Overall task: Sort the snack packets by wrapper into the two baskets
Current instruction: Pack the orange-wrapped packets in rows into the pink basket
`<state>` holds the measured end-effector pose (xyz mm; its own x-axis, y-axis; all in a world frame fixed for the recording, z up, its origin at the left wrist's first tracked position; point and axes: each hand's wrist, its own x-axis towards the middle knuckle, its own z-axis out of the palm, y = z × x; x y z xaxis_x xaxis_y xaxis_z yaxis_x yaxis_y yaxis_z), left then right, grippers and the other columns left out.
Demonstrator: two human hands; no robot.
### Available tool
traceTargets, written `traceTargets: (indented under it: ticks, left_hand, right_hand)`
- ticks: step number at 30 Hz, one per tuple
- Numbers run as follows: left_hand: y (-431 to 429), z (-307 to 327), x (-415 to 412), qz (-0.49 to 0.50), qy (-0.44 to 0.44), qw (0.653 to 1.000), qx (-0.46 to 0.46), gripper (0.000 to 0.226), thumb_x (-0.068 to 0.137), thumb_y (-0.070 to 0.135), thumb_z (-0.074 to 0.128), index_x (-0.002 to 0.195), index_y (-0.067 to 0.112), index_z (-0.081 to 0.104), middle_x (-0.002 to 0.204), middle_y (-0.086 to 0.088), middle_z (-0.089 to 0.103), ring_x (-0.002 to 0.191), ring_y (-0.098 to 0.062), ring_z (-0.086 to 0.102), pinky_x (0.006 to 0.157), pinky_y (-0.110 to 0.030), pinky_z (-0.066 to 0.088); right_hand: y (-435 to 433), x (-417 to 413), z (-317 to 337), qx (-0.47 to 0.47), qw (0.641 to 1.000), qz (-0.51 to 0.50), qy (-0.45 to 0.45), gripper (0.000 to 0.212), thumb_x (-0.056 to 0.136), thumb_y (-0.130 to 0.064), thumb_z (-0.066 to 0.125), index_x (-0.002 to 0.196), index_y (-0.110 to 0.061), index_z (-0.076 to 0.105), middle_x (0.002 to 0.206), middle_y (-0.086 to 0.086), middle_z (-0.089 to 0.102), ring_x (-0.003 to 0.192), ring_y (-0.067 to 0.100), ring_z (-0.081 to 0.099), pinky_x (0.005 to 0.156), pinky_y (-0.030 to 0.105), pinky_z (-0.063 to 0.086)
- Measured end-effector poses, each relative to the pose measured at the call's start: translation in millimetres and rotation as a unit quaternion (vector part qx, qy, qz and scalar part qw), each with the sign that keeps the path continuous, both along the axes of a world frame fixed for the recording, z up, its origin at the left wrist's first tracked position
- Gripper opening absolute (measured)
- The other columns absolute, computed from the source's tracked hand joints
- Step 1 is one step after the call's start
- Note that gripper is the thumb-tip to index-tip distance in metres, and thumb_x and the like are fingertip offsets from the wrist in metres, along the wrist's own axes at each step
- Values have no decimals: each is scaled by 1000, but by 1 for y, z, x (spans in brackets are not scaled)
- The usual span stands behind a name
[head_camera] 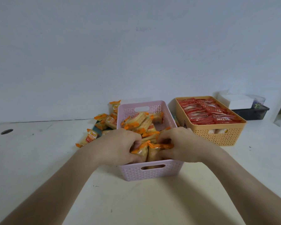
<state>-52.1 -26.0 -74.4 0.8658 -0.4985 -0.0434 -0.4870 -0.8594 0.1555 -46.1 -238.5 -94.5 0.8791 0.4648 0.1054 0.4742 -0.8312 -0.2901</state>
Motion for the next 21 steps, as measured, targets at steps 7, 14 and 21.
traceTargets:
  ticks: [7, 14, 21]
  left_hand:
    - [6, 10, 0, -1, 68, 997, 19, 36, 87, 21, 53, 117, 38, 63, 103, 17, 65, 95, -6, 59, 83, -34, 54]
    - [0, 5, -6, -39, 87, 995, -5, 41, 88, 67, 42, 115, 41, 58, 96, 20, 62, 92, -2, 57, 84, -28, 48]
    - [-1, -20, -21, -91, -30, 993, -67, 37, 91, 67, 34, 80, 39, 56, 67, 17, 58, 67, 0, 54, 60, -24, 43]
  right_hand:
    - [-3, -1, 8, 55, 994, 53, 80, 36, 75, -64, 63, 97, -35, 70, 97, -16, 69, 94, 4, 61, 88, 37, 48]
    - [-3, -4, 11, 125, 979, 91, 136, 31, 85, -54, 60, 102, -33, 74, 97, -13, 72, 92, 4, 65, 87, 35, 53]
    - [5, -19, 19, -91, 992, 6, -93, 25, 97, -52, 37, 105, -36, 55, 91, -16, 65, 95, 12, 60, 103, 46, 27]
